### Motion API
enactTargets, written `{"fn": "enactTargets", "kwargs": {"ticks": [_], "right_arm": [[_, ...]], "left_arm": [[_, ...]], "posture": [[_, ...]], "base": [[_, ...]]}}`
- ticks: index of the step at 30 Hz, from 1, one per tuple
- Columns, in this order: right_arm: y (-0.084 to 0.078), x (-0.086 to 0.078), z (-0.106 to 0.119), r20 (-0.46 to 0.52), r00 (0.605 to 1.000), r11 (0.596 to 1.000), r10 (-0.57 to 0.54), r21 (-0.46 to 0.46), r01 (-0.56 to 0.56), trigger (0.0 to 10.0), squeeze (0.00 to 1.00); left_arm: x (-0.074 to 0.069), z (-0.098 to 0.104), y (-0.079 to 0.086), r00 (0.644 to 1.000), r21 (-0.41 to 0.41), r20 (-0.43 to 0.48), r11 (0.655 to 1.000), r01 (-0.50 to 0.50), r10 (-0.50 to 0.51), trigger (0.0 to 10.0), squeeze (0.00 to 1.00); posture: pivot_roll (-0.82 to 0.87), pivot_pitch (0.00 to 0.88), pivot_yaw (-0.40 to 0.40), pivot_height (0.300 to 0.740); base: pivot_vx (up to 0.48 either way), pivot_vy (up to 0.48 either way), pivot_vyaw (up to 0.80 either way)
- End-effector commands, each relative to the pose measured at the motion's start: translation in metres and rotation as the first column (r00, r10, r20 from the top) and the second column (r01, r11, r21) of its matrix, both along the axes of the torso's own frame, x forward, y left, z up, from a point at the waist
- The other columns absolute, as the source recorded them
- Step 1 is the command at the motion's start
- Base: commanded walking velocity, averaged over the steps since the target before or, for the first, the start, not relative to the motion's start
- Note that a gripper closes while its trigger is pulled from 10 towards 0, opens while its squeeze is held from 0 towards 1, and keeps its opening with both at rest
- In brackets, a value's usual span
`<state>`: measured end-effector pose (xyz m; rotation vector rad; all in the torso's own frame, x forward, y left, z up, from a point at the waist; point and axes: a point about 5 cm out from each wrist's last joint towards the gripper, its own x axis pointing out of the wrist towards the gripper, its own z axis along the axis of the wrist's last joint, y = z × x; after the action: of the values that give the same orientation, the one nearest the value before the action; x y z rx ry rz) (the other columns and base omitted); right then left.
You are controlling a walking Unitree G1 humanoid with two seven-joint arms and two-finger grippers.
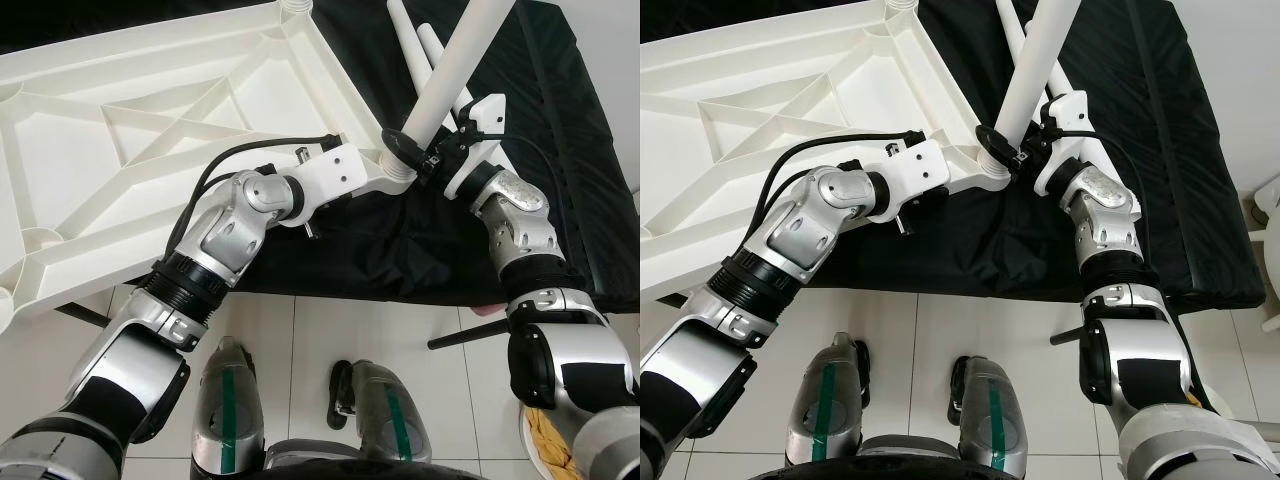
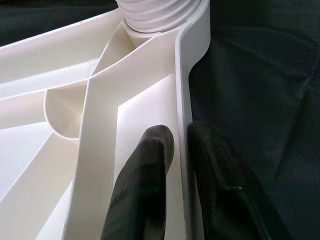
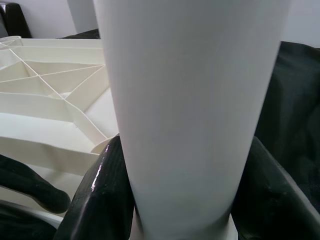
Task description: Building children table
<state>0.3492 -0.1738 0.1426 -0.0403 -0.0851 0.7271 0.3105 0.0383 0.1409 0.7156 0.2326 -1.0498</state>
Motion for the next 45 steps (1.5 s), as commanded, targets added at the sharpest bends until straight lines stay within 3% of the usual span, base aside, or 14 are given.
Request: {"fn": "enactTargets", "kwargs": {"ticks": [1,9,13,17,21,28,30,32,37,39,45], "right_arm": [[-0.002,0.0,-0.001,0.003,1.0,1.0,-0.013,0.005,0.013,10.0,0.0],[0.002,0.0,0.0,0.022,0.991,0.99,-0.13,0.066,0.128,10.0,0.0],[0.007,-0.001,0.0,0.031,0.976,0.971,-0.218,0.108,0.213,10.0,0.0],[0.015,-0.005,-0.002,0.027,0.937,0.928,-0.347,0.155,0.339,10.0,0.0],[0.016,-0.006,-0.003,0.023,0.927,0.916,-0.373,0.168,0.364,10.0,0.0],[0.027,-0.011,-0.009,-0.015,0.825,0.813,-0.565,0.159,0.56,10.0,0.0],[0.027,-0.011,-0.009,-0.015,0.825,0.813,-0.565,0.159,0.56,10.0,0.0],[0.033,-0.013,-0.01,-0.03,0.784,0.772,-0.62,0.156,0.616,10.0,0.0],[0.042,-0.016,-0.01,-0.053,0.735,0.718,-0.676,0.173,0.674,10.0,0.0],[0.046,-0.018,-0.011,-0.077,0.696,0.676,-0.714,0.18,0.714,10.0,0.0],[0.054,-0.022,-0.011,-0.088,0.646,0.628,-0.758,0.171,0.759,10.0,0.0]], "left_arm": [[0.0,-0.009,0.001,0.999,0.029,-0.017,0.999,-0.028,0.029,10.0,0.0],[-0.002,-0.008,0.001,1.0,0.027,-0.012,0.999,-0.017,0.018,10.0,0.0],[-0.004,-0.007,0.0,1.0,0.021,-0.012,1.0,-0.008,0.008,10.0,0.0],[-0.006,-0.007,0.0,1.0,0.017,-0.012,1.0,-0.002,0.002,10.0,0.0],[-0.006,-0.006,0.0,1.0,0.017,-0.011,1.0,0.0,0.0,10.0,0.0],[-0.006,-0.005,0.0,1.0,0.012,-0.009,1.0,0.001,-0.001,10.0,0.0],[-0.006,-0.005,0.0,1.0,0.012,-0.009,1.0,0.001,-0.001,10.0,0.0],[-0.006,-0.004,0.0,1.0,0.009,-0.009,1.0,0.001,-0.001,10.0,0.0],[-0.006,-0.004,0.0,1.0,0.008,-0.007,1.0,-0.001,0.001,10.0,0.0],[-0.006,-0.004,0.0,1.0,0.009,-0.007,1.0,-0.001,0.001,10.0,0.0],[-0.006,-0.003,0.001,1.0,0.01,-0.005,1.0,-0.001,0.001,10.0,0.0]], "posture": [[0.06,0.043,-0.054,0.74],[0.06,0.043,-0.061,0.74],[0.07,0.041,-0.063,0.74],[0.07,0.038,-0.064,0.74],[0.07,0.039,-0.065,0.74],[0.06,0.044,-0.064,0.74],[0.06,0.044,-0.064,0.74],[0.07,0.047,-0.067,0.74],[0.07,0.048,-0.066,0.74],[0.07,0.052,-0.065,0.74],[0.07,0.054,-0.061,0.74]], "base": [[0.0,0.0,0.0],[0.0,0.0,0.0],[0.0,0.0,0.0],[0.0,0.0,0.0],[0.0,0.0,0.0],[0.0,0.0,0.0],[0.0,0.0,0.0],[0.0,0.0,0.0],[0.0,0.0,0.0],[0.0,0.0,0.0],[0.0,0.0,0.0]]}}
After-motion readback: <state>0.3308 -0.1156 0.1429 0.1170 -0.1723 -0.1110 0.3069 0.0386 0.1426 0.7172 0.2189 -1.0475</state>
